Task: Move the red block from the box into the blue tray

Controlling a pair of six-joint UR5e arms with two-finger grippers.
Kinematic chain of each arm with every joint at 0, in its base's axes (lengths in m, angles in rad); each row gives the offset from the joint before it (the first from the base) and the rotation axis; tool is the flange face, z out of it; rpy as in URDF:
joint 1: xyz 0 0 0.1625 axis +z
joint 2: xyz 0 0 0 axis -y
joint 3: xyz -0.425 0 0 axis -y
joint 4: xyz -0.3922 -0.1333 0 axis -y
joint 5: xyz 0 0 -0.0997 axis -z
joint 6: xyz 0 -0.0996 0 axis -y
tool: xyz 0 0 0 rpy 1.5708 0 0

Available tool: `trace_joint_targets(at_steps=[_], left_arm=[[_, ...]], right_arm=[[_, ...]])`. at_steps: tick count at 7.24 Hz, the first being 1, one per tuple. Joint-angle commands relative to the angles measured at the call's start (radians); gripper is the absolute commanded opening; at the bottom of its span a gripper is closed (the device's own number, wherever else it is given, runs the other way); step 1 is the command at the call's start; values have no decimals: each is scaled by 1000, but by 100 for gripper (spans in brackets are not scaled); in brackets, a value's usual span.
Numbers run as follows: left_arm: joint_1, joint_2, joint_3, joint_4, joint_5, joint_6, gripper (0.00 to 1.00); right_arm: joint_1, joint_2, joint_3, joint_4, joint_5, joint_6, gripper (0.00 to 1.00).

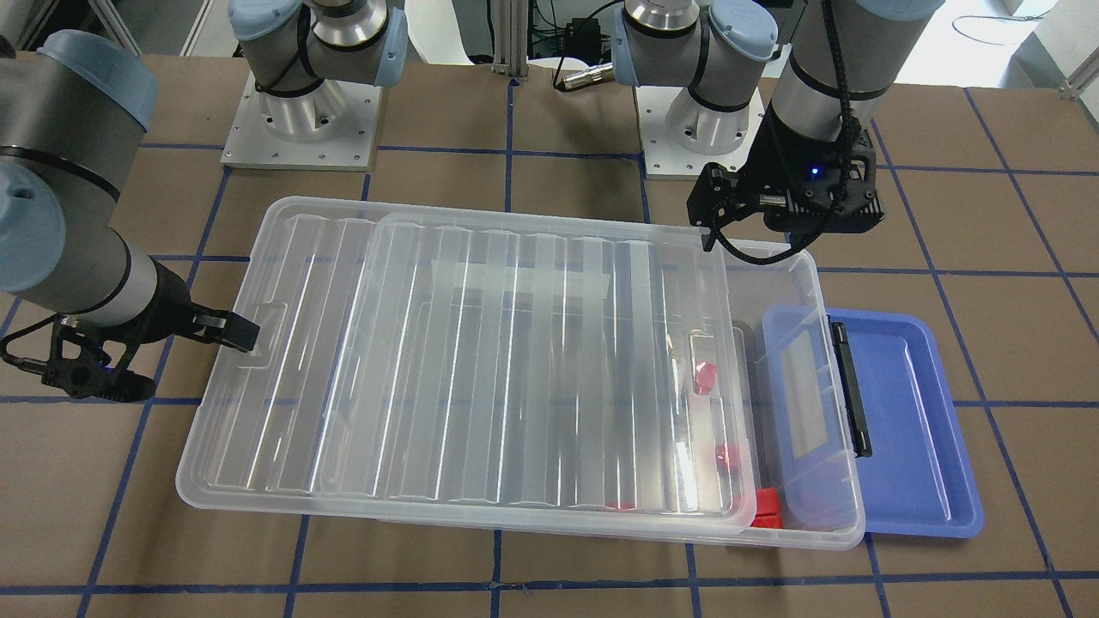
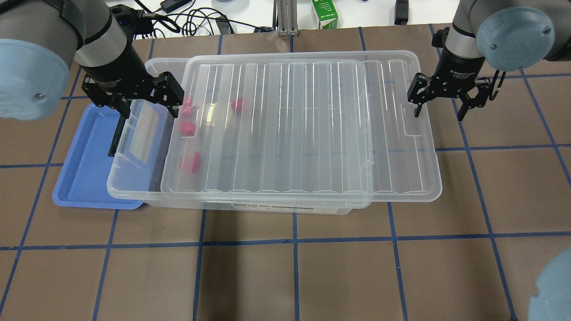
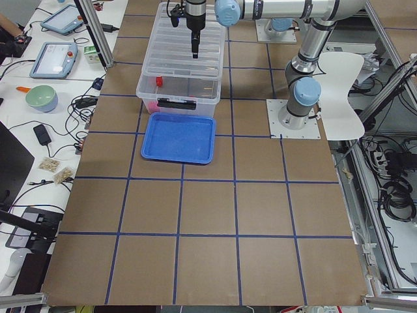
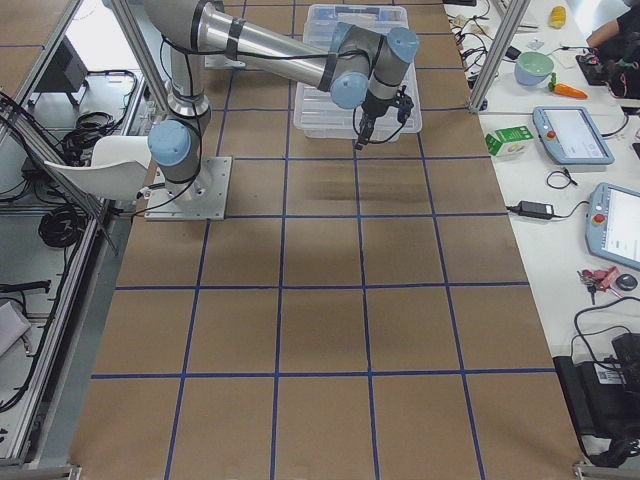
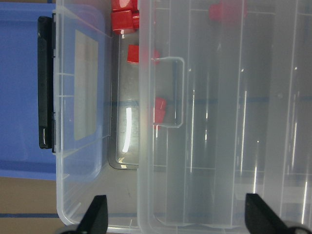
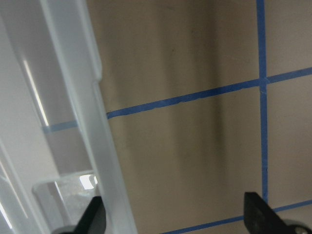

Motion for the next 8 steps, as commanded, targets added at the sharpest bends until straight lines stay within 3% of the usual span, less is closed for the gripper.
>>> trace_joint_targets(at_steps=[1,7,8], left_arm=[[-17,-11,-4,3,1,-3,100],[25,-76,-42,52,-1,115,100],[26,-95,-88,161,-4,119,100]], right_arm=[[-33,-2,-7,8,-15,-55,100],[-127,0,-8,-6,-55,-234,100],[-127,1,-10,-6,-84,-236,100]])
